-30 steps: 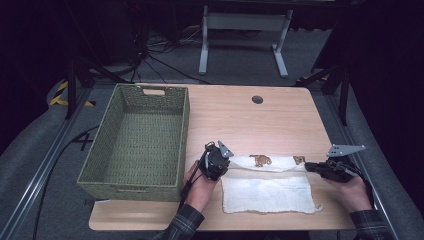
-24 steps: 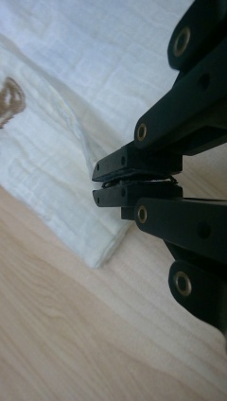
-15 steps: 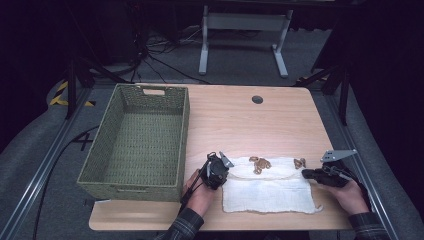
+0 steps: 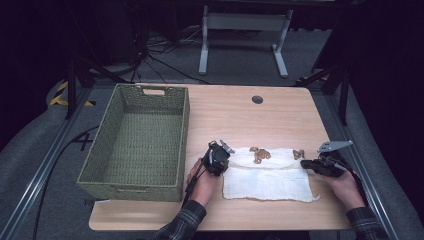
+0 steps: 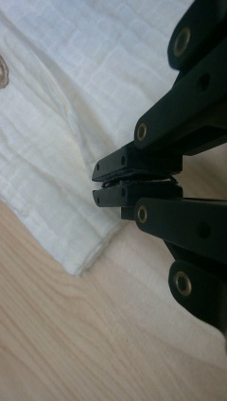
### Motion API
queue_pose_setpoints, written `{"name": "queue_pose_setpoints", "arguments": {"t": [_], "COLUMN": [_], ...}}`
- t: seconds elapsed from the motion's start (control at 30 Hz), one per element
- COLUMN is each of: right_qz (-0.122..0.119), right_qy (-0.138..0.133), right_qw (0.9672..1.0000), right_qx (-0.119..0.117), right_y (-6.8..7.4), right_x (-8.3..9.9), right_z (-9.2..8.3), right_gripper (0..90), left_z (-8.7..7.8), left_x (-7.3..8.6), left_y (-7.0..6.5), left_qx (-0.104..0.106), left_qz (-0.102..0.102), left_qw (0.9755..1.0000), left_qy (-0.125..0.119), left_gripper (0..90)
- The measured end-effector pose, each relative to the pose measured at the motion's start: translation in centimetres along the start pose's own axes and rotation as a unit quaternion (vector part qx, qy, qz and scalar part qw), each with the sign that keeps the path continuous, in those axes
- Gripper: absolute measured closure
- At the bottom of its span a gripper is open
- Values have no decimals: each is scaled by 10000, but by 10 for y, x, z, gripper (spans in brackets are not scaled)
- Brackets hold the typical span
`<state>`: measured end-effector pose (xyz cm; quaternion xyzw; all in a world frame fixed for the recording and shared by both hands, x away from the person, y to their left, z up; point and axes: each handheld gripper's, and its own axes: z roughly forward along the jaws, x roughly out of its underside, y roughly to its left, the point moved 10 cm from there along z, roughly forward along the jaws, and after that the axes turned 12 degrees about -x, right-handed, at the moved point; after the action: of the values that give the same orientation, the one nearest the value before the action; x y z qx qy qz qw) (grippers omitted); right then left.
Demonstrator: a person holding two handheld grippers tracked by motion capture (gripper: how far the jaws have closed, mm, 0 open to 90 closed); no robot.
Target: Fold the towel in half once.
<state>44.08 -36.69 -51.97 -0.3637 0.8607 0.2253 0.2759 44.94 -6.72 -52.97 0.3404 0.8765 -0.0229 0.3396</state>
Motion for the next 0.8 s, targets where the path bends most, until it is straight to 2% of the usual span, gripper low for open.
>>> {"name": "queue_pose_setpoints", "arguments": {"t": [0.03,0.17,0.23,0.3,0.37,0.57,0.8], "right_qz": [18,-20,-32,-58,-58,-140,-214], "right_qy": [0,-46,-71,-232,-252,-578,-706], "right_qw": [10000,10000,10000,9997,9996,9981,9971], "right_qx": [1,36,59,109,119,172,201], "right_y": [-1,-5,-5,-4,-4,3,10], "right_x": [-1,-4,-5,-8,-9,-16,-15], "right_z": [1,2,0,-8,-9,-27,-36], "right_gripper": [875,876,876,876,876,877,878], "left_z": [3,2,-1,-6,-11,-28,-49], "left_x": [-3,-5,-6,-8,-10,-16,-21], "left_y": [5,8,9,10,9,9,6], "left_qx": [-55,-32,-53,-81,-75,-101,-150], "left_qz": [-6,-162,-130,-161,-210,-270,-137], "left_qw": [10000,9998,9998,9996,9993,9981,9970], "left_qy": [-18,-89,-120,-214,-289,-537,-746], "left_gripper": [866,866,866,866,866,867,866]}}
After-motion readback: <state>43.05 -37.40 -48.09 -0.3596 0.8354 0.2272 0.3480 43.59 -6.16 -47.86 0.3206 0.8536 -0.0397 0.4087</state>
